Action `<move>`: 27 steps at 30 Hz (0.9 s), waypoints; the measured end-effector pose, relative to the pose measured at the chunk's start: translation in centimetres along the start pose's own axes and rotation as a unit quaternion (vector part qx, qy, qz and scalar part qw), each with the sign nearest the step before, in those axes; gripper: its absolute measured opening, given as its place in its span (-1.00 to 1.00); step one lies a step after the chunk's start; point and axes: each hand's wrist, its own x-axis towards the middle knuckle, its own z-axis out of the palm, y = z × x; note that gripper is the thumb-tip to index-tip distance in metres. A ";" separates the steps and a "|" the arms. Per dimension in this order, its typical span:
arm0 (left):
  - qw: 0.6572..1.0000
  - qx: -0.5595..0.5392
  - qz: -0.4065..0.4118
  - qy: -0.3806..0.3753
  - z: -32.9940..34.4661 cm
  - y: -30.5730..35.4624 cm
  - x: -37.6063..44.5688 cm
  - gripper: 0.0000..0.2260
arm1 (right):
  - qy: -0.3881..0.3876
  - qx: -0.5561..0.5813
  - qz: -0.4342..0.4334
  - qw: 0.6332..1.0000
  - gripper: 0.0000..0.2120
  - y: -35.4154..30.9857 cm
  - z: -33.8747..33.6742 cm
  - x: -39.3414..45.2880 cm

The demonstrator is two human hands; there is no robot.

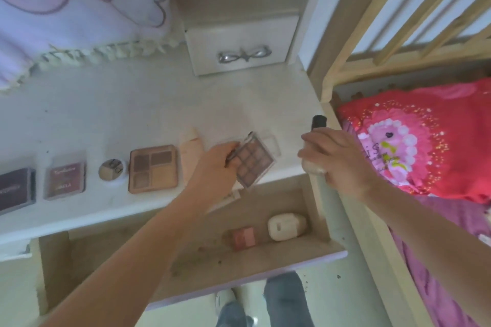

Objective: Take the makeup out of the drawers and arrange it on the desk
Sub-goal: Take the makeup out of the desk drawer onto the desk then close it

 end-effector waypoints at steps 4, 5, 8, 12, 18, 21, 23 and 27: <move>0.994 -0.060 -0.090 0.029 0.0 1.3 3.5 -0.74 | -0.019 0.025 -0.055 0.998 -0.67 2.8 2.5 0.8; 0.990 -0.082 -0.105 0.036 0.0 1.6 4.5 -0.74 | -0.024 0.040 -0.063 0.997 -0.69 3.4 3.0 0.9; 0.979 -0.131 -0.142 0.068 0.4 2.1 7.7 -0.79 | -0.027 0.082 -0.063 0.994 -0.67 4.7 4.0 1.4; 0.976 -0.159 -0.111 0.103 1.6 3.5 11.7 -0.82 | -0.032 0.147 -0.013 0.989 -0.45 5.9 3.9 0.8; 0.965 -0.193 -0.127 0.124 3.2 5.1 17.1 -0.84 | 0.038 0.233 0.194 0.952 -0.66 5.3 4.9 -0.4; 0.979 -0.078 -0.111 0.153 4.3 5.4 19.2 -0.80 | 0.058 0.279 0.242 0.928 -0.57 5.4 5.7 -0.6; 0.983 -0.011 -0.095 0.156 5.0 5.9 20.0 -0.78 | 0.085 0.268 0.267 0.922 -0.58 5.5 6.1 -0.8; 0.977 0.067 -0.078 0.187 6.3 6.5 21.0 -0.74 | 0.106 0.247 0.271 0.924 -0.59 5.6 6.9 -0.9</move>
